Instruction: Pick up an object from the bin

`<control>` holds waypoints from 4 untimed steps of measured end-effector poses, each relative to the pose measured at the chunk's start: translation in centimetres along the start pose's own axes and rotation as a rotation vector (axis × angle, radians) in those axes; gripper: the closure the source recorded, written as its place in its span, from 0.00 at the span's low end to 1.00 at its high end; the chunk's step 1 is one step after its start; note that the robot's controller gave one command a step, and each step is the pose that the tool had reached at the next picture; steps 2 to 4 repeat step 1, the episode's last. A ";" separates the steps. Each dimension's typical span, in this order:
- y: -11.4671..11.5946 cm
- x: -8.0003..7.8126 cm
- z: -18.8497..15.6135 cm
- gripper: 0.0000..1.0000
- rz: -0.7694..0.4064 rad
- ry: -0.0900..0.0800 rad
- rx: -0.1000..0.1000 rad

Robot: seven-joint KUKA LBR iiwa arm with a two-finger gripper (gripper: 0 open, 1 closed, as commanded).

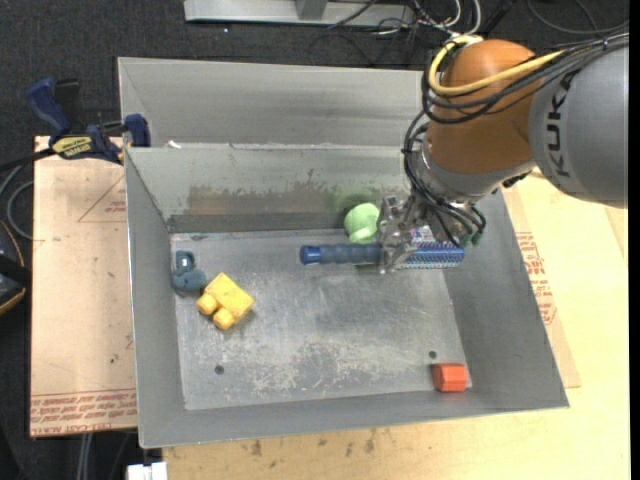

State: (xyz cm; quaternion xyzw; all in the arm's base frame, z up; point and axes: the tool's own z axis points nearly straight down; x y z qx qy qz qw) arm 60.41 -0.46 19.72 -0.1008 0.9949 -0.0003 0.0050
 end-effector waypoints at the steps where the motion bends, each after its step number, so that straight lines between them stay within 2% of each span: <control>1: -0.5 0.9 -10.0 1.00 -0.013 -0.001 0.001; 4: -0.5 0.9 -10.0 1.00 -0.013 -0.001 0.001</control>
Offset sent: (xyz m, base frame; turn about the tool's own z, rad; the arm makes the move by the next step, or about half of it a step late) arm -0.0102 -0.0065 0.0959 -0.0158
